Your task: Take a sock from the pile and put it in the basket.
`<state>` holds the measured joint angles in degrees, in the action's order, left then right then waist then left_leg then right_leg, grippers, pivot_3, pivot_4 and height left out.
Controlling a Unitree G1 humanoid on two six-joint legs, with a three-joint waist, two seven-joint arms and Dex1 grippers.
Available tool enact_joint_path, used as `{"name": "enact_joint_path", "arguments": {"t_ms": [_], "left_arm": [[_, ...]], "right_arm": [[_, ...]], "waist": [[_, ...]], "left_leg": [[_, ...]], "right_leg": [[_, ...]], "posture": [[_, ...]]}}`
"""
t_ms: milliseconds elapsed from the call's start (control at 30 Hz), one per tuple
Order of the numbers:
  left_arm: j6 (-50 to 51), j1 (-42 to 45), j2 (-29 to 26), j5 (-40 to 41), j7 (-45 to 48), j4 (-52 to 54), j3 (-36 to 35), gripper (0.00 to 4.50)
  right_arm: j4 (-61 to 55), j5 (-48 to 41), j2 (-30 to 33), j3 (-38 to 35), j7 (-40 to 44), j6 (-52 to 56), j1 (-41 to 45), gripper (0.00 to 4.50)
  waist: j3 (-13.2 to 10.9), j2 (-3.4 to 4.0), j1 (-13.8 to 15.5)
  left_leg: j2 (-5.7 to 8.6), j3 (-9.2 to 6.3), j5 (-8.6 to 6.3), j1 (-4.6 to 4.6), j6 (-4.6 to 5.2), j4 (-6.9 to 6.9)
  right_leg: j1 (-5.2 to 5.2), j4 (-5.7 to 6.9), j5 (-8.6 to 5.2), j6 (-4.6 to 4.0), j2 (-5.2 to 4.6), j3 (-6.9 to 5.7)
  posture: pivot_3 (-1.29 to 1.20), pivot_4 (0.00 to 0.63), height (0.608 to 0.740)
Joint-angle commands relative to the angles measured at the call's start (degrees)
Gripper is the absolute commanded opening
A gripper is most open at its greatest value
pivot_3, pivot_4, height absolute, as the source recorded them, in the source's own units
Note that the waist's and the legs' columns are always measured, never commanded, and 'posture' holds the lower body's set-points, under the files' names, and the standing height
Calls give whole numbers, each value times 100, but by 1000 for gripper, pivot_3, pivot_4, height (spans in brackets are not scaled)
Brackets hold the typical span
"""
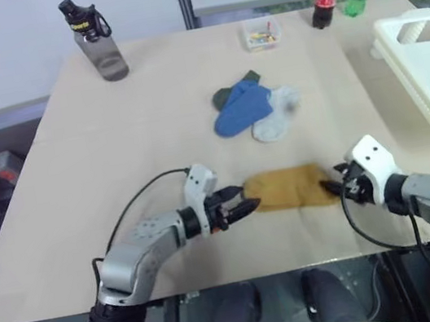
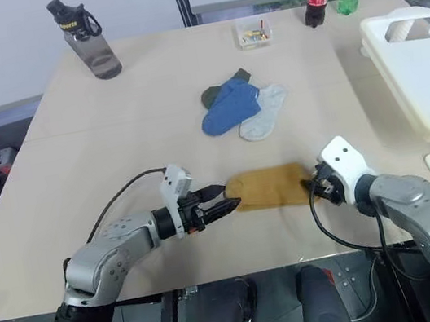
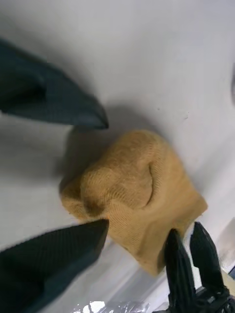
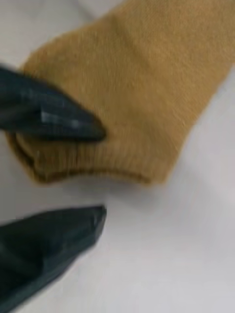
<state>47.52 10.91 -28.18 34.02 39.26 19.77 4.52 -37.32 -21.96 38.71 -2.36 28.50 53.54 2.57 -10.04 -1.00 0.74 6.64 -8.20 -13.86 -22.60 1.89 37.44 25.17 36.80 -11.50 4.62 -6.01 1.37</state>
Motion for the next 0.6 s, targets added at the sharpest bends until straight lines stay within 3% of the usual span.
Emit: {"name": "enact_joint_path", "arguments": {"t_ms": [33, 133, 233, 400, 600], "left_arm": [[-67, -180, -301, 342, 390, 246, -466, 3064], [119, -191, -560, 581, 684, 195, -594, 3157], [434, 21, -640, 669, 754, 8, -388, 3157], [973, 671, -228, 474, 391, -649, 101, 3157], [1649, 1201, 489, 959, 277, -1047, 37, 3157]], "right_arm": [[-659, -374, 69, -636, 319, -384, -98, 2157], [-631, -570, -17, -703, 412, -473, -93, 1223], [-237, -255, 52, -72, 561, -823, 41, 24], [944, 664, 168, 1032, 734, -1653, 124, 24], [1106, 900, 296, 1220, 893, -1943, -178, 24]], "waist": [[0, 2, -14], [1, 1, -2], [1, 1, 8], [1, -2, 12], [7, -7, 1]], "left_leg": [[-1, 1, 0, 0, 0, -1], [-5, 0, -11, 2, 18, -2], [-4, -1, -12, 2, 22, 0], [-1, -8, -12, 30, 23, 7], [-1, -1, -11, 55, 18, -1]], "right_leg": [[0, 0, 0, 0, 1, 1], [-1, -1, 0, 0, 4, -1], [-4, -1, 0, 1, 2, -5], [-39, -2, 0, 2, 2, -16], [-55, -4, -1, 3, 3, -4]], "posture": [[0, 150, 740], [0, 150, 740], [0, 150, 740], [0, 150, 740], [0, 150, 740]]}}
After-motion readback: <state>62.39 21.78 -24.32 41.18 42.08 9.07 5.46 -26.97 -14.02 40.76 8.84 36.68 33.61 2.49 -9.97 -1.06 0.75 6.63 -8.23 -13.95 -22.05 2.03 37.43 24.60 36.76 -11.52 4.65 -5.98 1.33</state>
